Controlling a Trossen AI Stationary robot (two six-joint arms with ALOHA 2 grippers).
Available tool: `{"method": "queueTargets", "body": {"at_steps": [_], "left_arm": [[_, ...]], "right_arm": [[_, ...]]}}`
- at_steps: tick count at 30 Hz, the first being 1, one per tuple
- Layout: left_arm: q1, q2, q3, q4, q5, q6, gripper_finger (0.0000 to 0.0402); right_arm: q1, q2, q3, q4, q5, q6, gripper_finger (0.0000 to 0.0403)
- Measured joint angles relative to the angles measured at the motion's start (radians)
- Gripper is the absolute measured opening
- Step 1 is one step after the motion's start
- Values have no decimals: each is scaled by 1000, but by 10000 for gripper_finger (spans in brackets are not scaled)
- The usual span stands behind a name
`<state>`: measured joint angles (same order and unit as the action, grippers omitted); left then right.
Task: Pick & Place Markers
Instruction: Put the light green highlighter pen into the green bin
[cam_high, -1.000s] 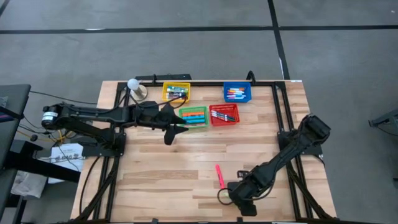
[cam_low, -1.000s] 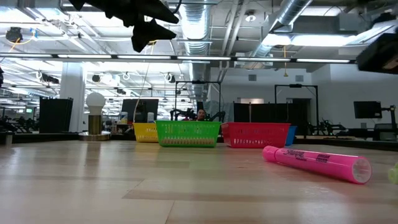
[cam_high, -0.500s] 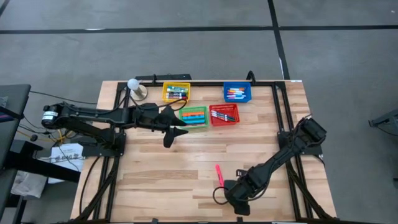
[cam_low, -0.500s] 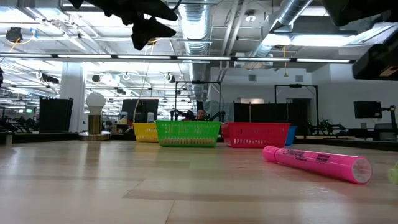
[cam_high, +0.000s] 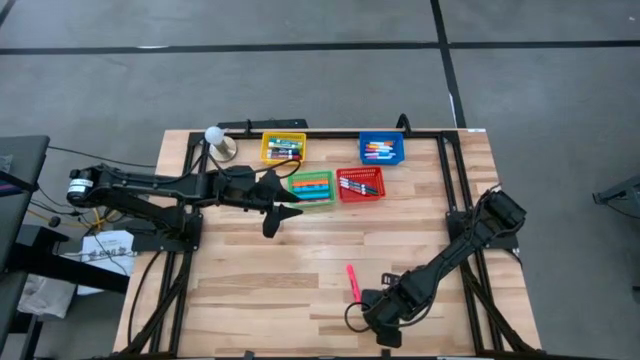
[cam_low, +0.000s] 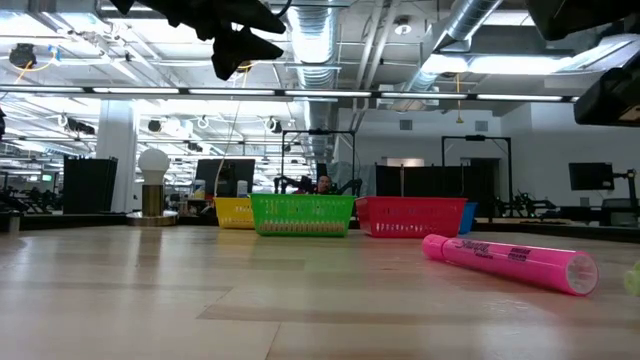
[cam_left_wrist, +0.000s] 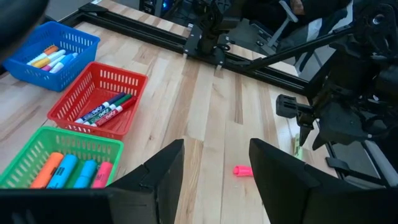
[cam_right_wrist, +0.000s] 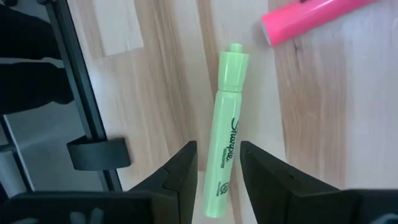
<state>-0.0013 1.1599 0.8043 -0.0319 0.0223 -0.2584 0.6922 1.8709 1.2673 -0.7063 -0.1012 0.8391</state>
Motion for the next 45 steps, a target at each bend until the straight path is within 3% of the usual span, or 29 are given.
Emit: {"method": "queueTargets", "body": {"at_steps": [18, 29, 37, 41, 45], "left_arm": [[0, 0, 0, 6, 0, 19, 181], [0, 0, 0, 7, 0, 19, 181], [0, 0, 0, 7, 0, 15, 181], [0, 0, 0, 7, 14, 15, 181], [-9, 0, 0, 9, 50, 17, 181]], "right_arm": [[2, 106, -7, 42, 26, 54, 109], [1, 96, -11, 34, 22, 53, 45], [1, -23, -14, 17, 44, 52, 49], [-15, -132, -12, -18, 124, 50, 46], [-61, -246, -12, -18, 270, 22, 47]]}}
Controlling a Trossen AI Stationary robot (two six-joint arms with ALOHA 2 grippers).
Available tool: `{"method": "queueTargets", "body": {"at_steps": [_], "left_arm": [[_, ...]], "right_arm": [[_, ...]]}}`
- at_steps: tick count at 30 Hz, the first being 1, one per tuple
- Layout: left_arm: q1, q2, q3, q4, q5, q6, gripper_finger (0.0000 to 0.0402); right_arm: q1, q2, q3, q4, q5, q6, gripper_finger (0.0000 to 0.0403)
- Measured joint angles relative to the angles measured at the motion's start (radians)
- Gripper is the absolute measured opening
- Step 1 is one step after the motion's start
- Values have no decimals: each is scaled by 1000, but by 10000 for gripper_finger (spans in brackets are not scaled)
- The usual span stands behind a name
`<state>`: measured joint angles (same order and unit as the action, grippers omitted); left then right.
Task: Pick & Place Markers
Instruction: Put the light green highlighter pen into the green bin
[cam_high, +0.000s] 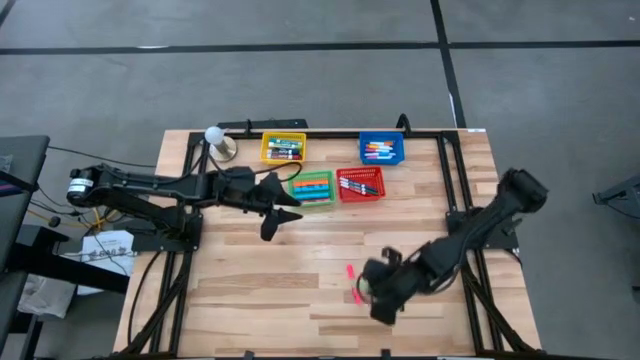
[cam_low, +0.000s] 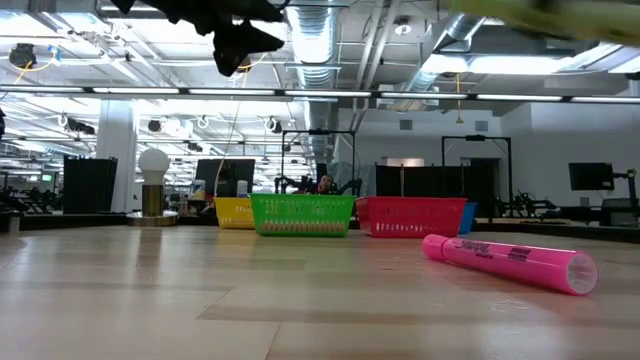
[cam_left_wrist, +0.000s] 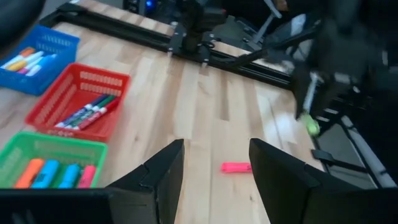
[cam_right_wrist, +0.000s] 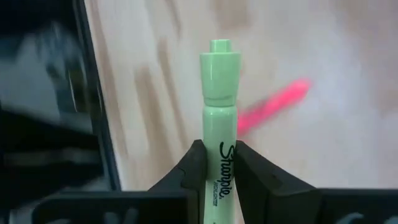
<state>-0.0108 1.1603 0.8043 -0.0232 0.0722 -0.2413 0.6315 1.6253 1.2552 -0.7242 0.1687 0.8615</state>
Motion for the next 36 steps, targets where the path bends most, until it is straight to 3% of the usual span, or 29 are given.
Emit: {"method": "queueTargets", "body": {"at_steps": [5, 11, 18, 29, 36], "left_arm": [[-44, 0, 0, 45, 14, 50, 181], [-91, 0, 0, 206, 15, 65, 181], [-108, 0, 0, 311, 8, 36, 181], [-107, 0, 0, 364, -88, 20, 181], [-105, 13, 0, 417, -125, 20, 181]], "right_arm": [[-96, -114, 0, 98, 128, -137, 47], [-234, -172, 2, 282, 137, -376, 47], [-369, -188, 2, 434, 58, -572, 47], [-465, -180, 2, 552, -85, -661, 47], [-498, -180, 2, 610, -103, -685, 47]]}}
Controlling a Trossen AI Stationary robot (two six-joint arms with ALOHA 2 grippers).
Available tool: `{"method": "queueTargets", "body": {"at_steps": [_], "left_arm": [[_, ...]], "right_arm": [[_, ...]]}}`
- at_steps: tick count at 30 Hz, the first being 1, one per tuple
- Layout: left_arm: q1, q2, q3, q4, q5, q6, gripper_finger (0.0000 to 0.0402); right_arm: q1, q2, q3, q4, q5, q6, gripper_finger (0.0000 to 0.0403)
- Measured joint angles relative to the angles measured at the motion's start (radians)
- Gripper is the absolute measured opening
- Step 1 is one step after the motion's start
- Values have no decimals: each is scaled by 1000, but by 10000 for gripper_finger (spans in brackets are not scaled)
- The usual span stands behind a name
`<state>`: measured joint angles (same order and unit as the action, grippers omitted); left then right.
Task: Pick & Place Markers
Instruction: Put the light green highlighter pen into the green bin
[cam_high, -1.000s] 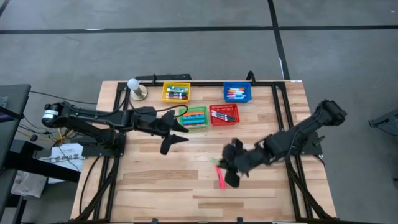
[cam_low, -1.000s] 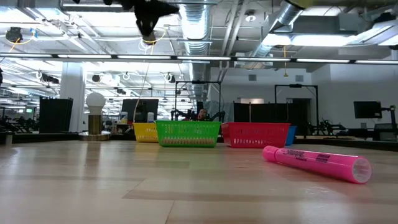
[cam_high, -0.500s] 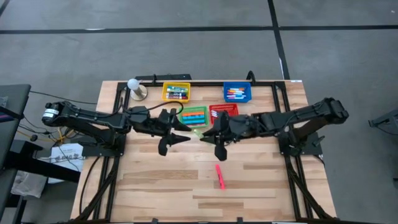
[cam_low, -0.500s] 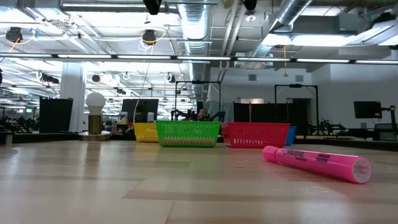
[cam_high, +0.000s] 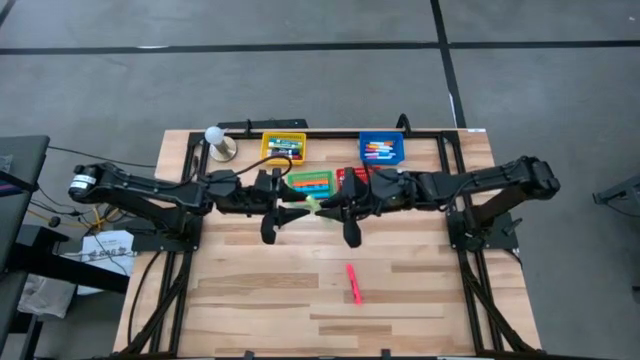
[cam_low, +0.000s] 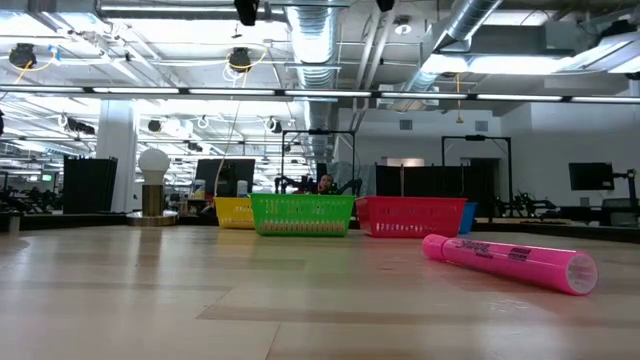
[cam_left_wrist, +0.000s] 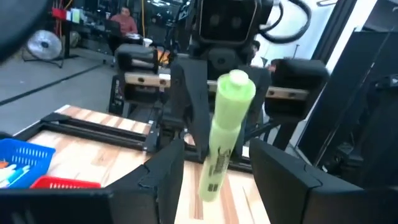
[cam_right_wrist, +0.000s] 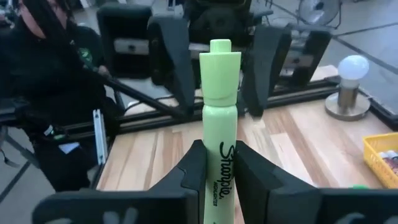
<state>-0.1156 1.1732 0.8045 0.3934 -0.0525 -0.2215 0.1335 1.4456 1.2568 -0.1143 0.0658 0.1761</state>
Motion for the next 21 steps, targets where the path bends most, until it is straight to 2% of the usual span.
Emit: {"method": "queueTargets", "body": {"at_steps": [11, 21], "left_arm": [[15, 104, -1, 161, -4, 0, 181], [60, 118, -1, 244, 9, -44, 173]], "right_arm": [[-39, 0, 0, 26, -26, -20, 47], [-37, 25, 1, 32, -40, -18, 47]]}}
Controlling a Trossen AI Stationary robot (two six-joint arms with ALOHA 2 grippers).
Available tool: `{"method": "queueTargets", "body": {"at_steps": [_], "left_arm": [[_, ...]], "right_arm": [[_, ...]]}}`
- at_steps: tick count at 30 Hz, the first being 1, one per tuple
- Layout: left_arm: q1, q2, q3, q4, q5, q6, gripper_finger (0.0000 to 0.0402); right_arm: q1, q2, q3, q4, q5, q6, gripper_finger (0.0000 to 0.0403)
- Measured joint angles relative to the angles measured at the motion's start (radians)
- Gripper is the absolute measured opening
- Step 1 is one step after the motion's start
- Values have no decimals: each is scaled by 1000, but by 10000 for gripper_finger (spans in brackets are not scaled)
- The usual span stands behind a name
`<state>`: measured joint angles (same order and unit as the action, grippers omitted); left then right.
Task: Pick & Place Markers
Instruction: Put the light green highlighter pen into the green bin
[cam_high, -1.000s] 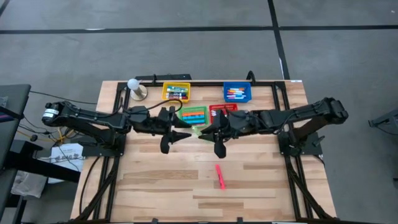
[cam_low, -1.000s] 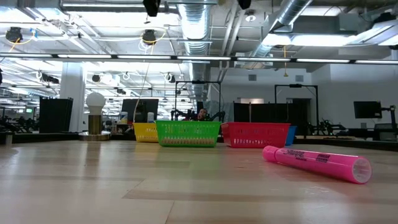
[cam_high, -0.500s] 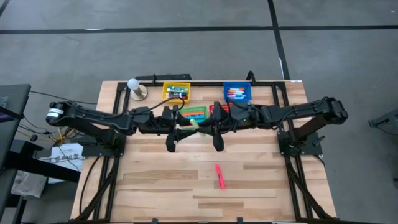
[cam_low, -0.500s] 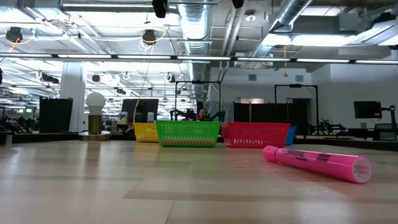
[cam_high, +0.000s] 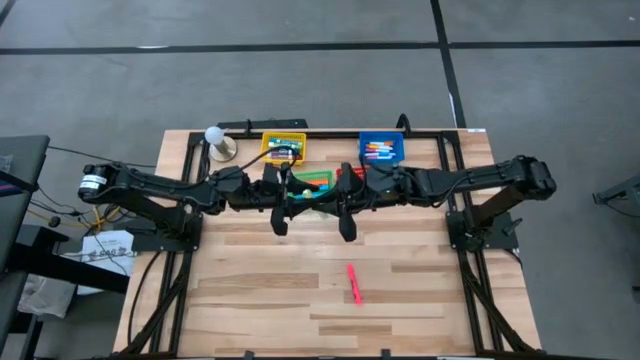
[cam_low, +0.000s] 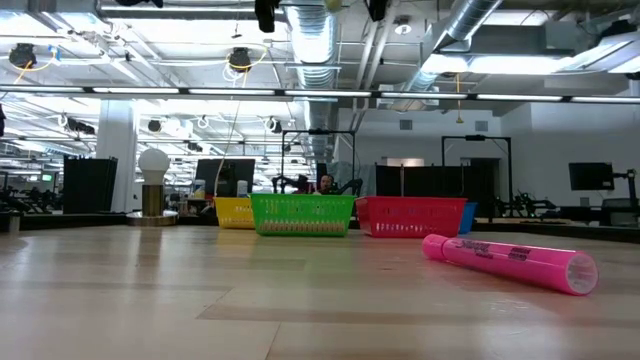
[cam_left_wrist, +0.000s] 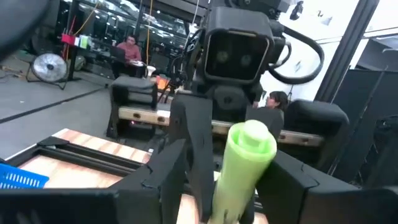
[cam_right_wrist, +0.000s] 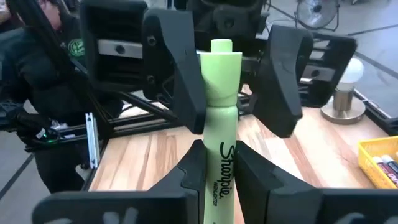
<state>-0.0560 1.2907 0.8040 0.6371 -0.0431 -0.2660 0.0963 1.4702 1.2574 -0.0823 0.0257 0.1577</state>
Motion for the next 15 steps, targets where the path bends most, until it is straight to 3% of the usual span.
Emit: {"method": "queueTargets", "body": {"at_steps": [11, 15], "left_arm": [[-1, 0, 1, 2, -1, 6, 58], [0, 0, 1, 1, -2, 7, 56]], "right_arm": [[-3, 17, -1, 5, -20, 7, 48], [-3, 17, -1, 5, -21, 6, 61]]}}
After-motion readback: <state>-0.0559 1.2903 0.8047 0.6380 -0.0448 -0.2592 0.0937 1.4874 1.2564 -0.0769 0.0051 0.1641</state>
